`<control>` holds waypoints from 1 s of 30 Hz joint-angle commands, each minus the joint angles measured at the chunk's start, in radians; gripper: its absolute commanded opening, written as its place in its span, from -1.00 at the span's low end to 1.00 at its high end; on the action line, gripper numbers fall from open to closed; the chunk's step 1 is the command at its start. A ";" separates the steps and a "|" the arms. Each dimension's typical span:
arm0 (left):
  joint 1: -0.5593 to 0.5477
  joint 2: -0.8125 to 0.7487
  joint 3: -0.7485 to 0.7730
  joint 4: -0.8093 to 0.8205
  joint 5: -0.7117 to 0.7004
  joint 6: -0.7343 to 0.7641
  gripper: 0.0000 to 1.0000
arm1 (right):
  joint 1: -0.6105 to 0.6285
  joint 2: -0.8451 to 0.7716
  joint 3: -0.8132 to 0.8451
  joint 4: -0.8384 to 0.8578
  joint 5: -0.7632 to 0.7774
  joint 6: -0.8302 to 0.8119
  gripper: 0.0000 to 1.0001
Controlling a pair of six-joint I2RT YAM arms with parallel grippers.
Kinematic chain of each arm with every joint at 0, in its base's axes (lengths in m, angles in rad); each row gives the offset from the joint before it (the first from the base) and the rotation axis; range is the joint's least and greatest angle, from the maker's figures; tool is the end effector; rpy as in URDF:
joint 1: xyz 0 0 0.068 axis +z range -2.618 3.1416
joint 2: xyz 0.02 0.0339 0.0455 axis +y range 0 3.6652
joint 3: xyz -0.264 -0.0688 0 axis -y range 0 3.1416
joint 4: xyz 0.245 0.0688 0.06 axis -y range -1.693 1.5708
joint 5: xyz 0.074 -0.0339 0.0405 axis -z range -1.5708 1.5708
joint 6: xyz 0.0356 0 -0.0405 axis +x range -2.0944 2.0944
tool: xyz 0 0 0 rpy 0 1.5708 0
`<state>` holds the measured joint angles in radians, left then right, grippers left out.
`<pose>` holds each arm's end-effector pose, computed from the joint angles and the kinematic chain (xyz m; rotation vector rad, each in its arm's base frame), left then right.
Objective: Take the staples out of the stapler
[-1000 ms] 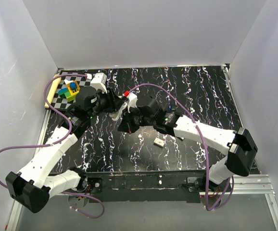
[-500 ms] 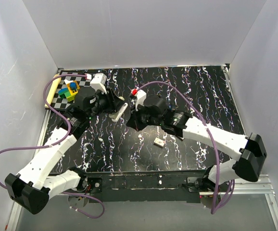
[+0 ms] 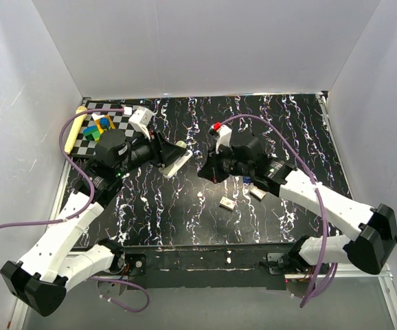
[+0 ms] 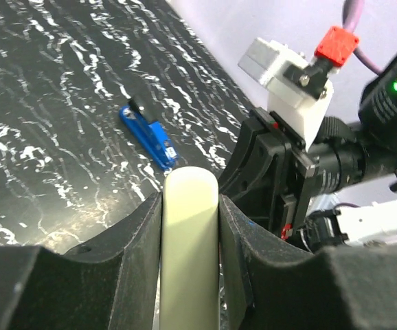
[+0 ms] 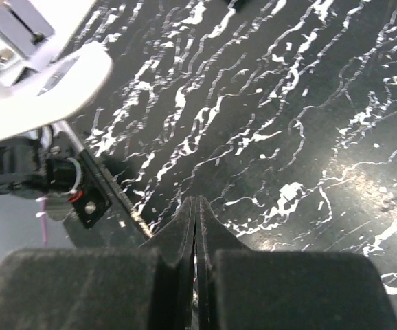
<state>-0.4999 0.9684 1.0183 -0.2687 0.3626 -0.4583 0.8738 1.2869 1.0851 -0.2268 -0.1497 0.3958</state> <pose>0.1843 -0.1150 0.3799 0.3139 1.8648 -0.9961 0.1869 0.2315 0.3312 -0.6027 2.0409 0.9382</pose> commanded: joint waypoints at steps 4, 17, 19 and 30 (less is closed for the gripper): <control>0.003 -0.060 -0.038 0.181 0.237 -0.052 -1.00 | -0.039 -0.168 0.001 0.138 -0.296 0.035 -0.97; 0.003 -0.105 -0.063 0.405 0.397 -0.172 -1.00 | -0.042 -0.247 0.027 0.208 -0.450 0.075 -0.97; 0.003 -0.108 -0.069 0.419 0.403 -0.183 -1.00 | -0.044 -0.251 0.024 0.254 -0.462 0.095 -0.97; 0.003 -0.142 -0.078 0.460 0.417 -0.215 -1.00 | -0.042 -0.253 0.053 0.322 -0.447 0.141 -0.97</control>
<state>-0.4999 0.8570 0.9394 0.1345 0.7605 -0.6510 0.8326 1.0470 1.0851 0.0105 -0.5873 0.5106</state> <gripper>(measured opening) 0.329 0.022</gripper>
